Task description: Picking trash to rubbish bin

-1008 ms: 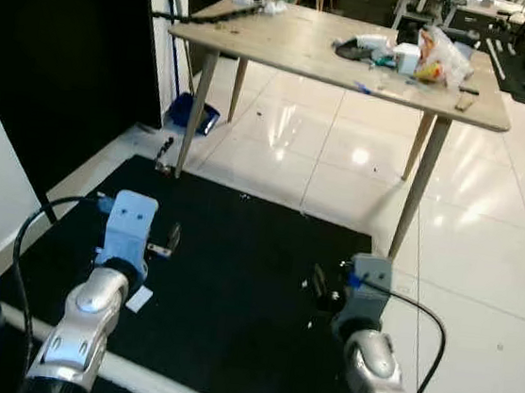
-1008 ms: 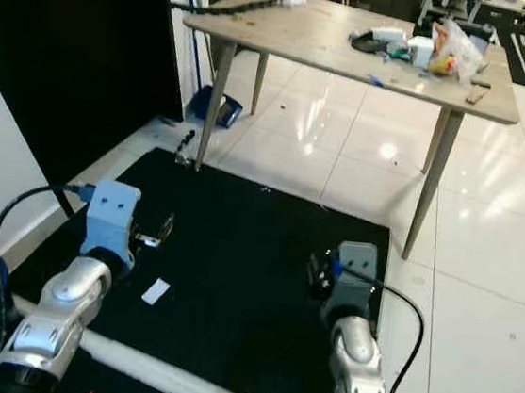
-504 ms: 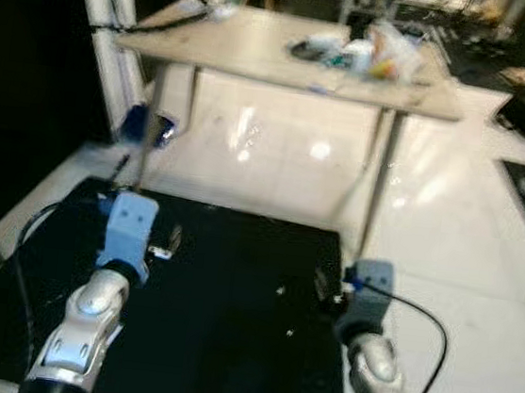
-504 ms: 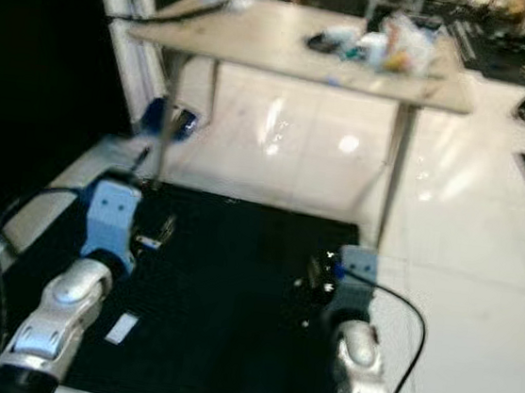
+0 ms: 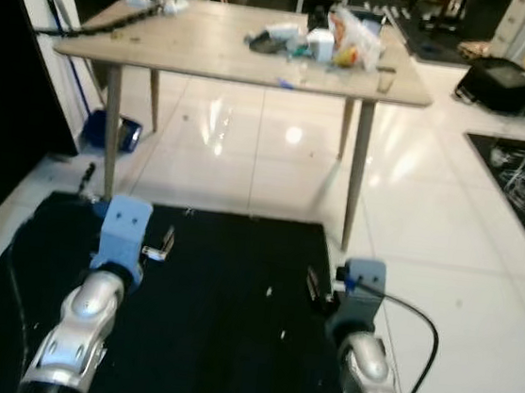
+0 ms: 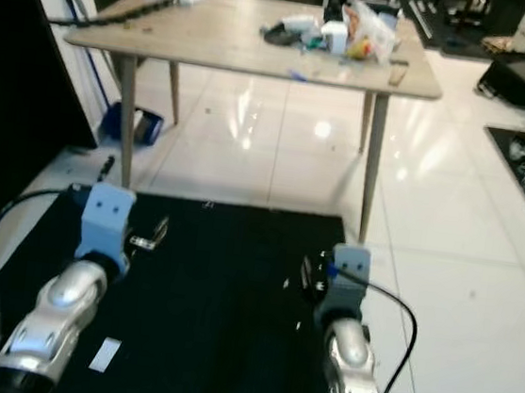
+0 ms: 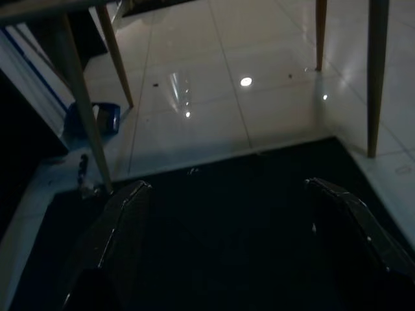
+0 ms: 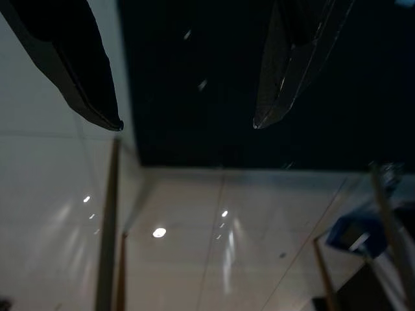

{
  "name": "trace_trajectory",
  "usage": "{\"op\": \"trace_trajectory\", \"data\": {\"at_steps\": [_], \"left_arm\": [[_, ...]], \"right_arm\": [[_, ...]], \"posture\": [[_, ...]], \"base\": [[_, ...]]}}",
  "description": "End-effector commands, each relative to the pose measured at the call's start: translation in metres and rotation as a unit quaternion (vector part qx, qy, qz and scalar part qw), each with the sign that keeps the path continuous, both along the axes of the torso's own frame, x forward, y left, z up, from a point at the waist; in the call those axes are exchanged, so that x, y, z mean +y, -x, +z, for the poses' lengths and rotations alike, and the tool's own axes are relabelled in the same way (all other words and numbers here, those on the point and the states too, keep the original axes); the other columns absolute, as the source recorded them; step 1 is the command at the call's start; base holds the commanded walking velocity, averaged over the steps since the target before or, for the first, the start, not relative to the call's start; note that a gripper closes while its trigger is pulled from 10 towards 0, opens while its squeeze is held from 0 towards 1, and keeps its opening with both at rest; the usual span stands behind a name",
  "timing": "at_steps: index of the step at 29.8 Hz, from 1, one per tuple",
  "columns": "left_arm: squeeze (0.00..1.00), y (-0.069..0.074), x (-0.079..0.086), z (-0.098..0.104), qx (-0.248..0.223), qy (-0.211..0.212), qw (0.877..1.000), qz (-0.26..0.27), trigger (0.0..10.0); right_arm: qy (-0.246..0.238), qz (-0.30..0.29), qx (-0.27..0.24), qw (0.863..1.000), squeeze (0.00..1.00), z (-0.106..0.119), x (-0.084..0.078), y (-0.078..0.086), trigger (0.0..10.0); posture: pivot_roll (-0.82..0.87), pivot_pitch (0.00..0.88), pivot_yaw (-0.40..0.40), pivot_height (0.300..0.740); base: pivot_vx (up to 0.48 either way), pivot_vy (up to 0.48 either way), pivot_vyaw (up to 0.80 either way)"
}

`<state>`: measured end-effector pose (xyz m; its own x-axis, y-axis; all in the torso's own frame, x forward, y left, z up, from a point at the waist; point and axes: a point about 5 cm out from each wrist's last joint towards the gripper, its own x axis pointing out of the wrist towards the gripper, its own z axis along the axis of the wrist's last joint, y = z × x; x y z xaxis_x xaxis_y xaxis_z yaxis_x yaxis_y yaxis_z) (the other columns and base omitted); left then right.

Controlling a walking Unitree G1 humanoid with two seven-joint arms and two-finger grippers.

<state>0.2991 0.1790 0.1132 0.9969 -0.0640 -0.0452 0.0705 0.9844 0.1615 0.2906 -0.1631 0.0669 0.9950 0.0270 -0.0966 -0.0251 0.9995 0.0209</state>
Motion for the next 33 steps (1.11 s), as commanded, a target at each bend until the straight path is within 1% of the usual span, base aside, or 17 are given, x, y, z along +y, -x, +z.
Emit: {"op": "trace_trajectory", "data": {"at_steps": [1,33], "left_arm": [[0.0,0.0022,0.0046,-0.0033,0.008,-0.006,1.0,0.006,10.0],[0.0,0.0007,0.0062,-0.0035,0.009,-0.008,1.0,0.006,10.0]], "right_arm": [[-0.008,0.0,0.011,1.0,0.0,-0.0048,0.0037,0.0025,10.0],[-0.005,-0.003,0.011,1.0,0.0,-0.0047,0.0025,0.0029,10.0]], "posture": [[-0.03,0.08,0.019,0.74],[-0.03,0.093,0.021,0.74]], "base": [[0.319,0.0,0.0],[0.319,0.0,0.0]]}}
